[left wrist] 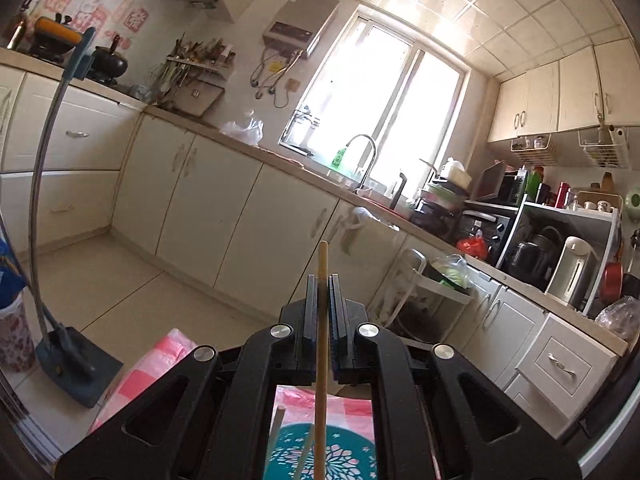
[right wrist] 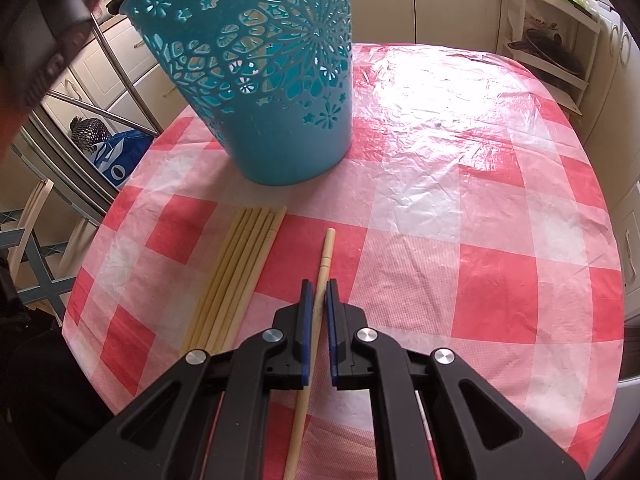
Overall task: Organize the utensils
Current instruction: 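Lift the stick with the left tool into the basket while the right tool holds its stick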
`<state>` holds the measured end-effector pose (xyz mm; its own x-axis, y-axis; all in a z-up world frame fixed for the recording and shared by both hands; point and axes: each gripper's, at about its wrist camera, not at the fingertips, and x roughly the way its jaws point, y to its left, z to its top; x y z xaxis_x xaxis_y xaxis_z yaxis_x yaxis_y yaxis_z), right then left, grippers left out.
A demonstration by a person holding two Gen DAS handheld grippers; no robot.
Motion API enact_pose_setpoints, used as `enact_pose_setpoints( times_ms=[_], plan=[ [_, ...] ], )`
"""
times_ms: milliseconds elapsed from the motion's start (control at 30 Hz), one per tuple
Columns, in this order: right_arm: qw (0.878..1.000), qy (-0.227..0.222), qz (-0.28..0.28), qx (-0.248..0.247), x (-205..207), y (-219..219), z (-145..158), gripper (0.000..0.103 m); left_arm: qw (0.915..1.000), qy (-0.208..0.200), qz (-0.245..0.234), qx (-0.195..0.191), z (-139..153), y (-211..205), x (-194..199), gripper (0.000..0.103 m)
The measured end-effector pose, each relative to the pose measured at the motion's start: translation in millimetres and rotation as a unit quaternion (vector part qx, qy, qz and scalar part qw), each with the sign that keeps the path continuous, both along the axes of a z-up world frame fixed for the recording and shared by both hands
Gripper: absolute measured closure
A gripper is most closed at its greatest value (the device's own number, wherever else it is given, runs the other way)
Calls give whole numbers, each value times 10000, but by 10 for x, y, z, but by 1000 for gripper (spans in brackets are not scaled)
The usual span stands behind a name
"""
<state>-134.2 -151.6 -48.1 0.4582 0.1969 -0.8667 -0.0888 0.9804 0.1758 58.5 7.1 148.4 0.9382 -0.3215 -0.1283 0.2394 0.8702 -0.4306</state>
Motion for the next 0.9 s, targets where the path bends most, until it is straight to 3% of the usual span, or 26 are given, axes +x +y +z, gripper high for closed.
enact_pose_setpoints(
  times_ms=[300,533,600,667,733,900],
  plan=[
    [10000,-1,42,-37,6,39,-2,96,9998,25,140,139,-257,58,-66,98],
    [10000,-7,65,-60,13,54,-2,95,9983,337,-136,451,-388,37,-153,95],
    [10000,-5,76,-59,15,51,-3,95,9969,456,-231,596,-427,19,-229,83],
    [10000,1,87,-37,16,39,-2,95,9961,512,-234,683,-464,53,-359,55],
    [10000,11,77,4,17,24,-4,95,9960,507,-93,729,-494,137,-580,42],
    [10000,-7,62,50,14,-1,-9,96,9952,658,143,711,-635,425,-985,26]
  ],
)
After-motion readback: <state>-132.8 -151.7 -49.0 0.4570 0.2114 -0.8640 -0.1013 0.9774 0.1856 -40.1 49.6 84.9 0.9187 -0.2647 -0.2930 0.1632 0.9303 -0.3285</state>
